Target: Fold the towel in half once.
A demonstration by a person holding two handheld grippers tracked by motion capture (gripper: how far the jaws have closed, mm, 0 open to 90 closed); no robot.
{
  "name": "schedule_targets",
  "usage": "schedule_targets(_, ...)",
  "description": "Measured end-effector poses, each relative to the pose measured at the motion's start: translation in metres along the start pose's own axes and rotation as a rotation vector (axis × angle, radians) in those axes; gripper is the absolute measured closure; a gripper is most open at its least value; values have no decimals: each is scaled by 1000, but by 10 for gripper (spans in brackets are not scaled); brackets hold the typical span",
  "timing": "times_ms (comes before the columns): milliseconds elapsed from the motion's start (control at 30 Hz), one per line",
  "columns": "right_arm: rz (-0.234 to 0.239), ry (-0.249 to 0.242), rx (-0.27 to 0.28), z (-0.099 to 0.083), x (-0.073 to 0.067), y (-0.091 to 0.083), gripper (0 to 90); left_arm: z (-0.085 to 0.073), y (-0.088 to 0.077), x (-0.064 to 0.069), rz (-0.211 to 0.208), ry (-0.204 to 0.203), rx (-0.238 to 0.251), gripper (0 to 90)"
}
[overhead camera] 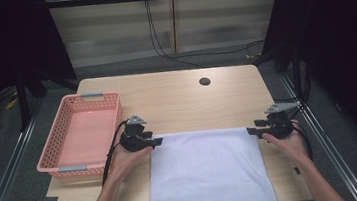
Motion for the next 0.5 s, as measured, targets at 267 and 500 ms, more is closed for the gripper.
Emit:
schedule_targets(267, 28, -20, -49, -3, 2, 24, 517, -10, 6, -6, 32, 1, -11, 423)
schedule_targets(500, 45, -31, -64, -6, 3, 30, 561, -9, 8, -11, 46, -37, 7, 403)
Point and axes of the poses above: each handheld gripper's, and its own axes: y roughly forward along the jaws, z roughly out of its top, x roughly to its right, the point moved 8 cm from there along y, roughly forward along the jaws, and after that the axes turned 13 degrees about -x, right-handed, at the moved point
